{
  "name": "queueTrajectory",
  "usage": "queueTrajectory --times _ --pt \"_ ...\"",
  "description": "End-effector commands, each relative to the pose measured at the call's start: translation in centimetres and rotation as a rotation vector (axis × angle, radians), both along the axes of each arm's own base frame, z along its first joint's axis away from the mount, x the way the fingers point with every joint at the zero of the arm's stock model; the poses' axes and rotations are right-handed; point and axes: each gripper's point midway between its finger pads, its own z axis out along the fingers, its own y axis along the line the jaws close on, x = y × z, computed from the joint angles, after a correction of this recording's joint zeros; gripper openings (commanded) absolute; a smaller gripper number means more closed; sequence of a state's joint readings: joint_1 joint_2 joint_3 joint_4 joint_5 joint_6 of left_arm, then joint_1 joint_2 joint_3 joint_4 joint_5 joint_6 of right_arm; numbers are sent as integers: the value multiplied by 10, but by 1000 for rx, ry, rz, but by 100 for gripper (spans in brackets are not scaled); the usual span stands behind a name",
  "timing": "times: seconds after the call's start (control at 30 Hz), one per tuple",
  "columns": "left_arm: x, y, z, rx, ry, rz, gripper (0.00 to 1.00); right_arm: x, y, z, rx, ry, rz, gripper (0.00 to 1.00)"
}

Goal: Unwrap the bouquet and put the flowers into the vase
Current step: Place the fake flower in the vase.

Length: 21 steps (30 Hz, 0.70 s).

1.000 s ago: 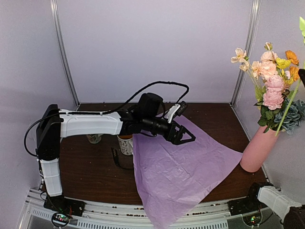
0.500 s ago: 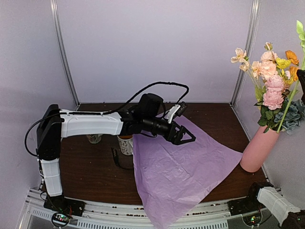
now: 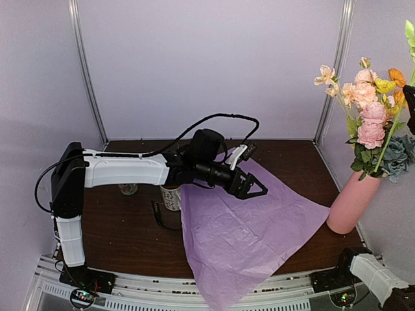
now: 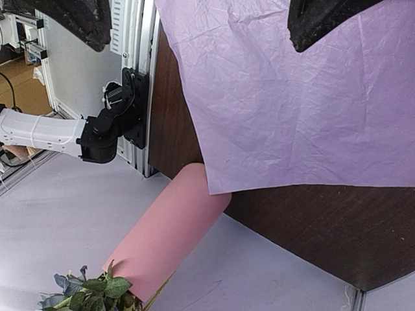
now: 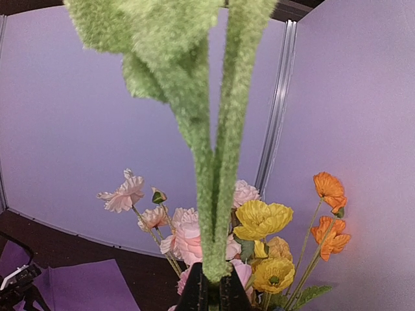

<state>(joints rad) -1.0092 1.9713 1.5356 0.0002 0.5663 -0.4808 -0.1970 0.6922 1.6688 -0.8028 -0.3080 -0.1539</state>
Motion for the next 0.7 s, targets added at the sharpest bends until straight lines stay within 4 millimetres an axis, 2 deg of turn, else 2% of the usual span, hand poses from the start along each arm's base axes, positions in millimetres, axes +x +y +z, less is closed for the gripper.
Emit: queueTrajectory --times 0.0,0.33,0.53,0.67 --pt "-3 -5 8 -39 -14 -19 98 11 -8 -3 23 -1 -28 0" --pt "-6 -7 9 -37 -15 -29 98 28 -16 -29 53 56 -52 0" --pt "-7 -6 5 -29 -12 -30 98 42 -20 -53 95 116 -58 0" --pt "-8 -6 3 -24 -8 -33 98 52 -26 -76 103 175 -83 0"
